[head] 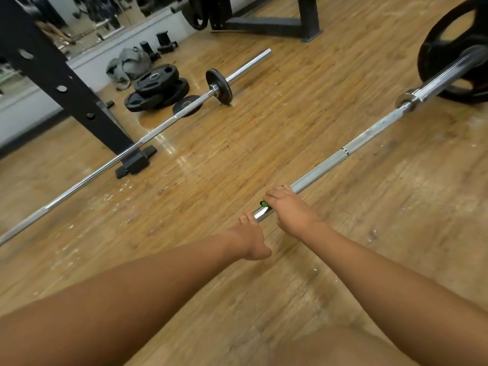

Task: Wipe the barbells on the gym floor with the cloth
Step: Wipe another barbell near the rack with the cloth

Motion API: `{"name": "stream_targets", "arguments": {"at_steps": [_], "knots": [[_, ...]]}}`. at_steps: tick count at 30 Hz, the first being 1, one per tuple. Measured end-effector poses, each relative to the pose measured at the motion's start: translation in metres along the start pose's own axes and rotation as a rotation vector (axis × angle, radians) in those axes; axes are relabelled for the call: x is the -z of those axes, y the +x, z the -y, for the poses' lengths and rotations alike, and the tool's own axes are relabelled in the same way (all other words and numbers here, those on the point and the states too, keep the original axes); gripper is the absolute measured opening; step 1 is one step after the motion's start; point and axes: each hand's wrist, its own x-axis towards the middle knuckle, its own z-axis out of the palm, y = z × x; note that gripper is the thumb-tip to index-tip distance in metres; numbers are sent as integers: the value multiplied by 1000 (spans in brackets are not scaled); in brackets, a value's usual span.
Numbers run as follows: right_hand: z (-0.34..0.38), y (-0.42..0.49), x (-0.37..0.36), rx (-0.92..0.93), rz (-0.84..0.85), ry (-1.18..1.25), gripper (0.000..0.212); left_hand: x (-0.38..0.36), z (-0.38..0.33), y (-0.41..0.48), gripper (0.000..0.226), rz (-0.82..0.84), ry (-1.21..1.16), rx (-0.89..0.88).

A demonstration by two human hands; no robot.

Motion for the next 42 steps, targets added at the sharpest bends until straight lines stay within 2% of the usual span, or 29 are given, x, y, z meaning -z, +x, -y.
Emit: {"name": "stream_targets", "arguments": {"at_steps": [6,12,18,20,22,27,30,33,38,42], "knots": [[-7,6,0,21,29,7,58,-24,33,-20,100,-19,31,-131],[-9,9,1,72,64,-17,62,-46,51,-20,96,-185,-26,-157],[-25,1,6,157,95,-146,66,-66,10,18,88,-462,-118,-11],[-39,1,7,148,60,-165,65,-69,3,30,85,-635,-43,-40],[-49,3,11,141,52,-172,63,-67,2,44,83,-733,1,-74],[-48,6,13,199,29,-222,59,-58,-3,62,82,-772,-106,-65],[-56,8,22,271,87,-240,66,-64,0,64,86,-804,-47,-76],[-69,12,30,332,112,-280,63,-67,-1,67,89,-805,-24,-61],[-66,9,17,207,22,-213,56,-68,-3,69,93,-820,-23,-43],[-44,2,4,83,-69,-186,60,-69,-4,66,94,-822,-16,-29]]}}
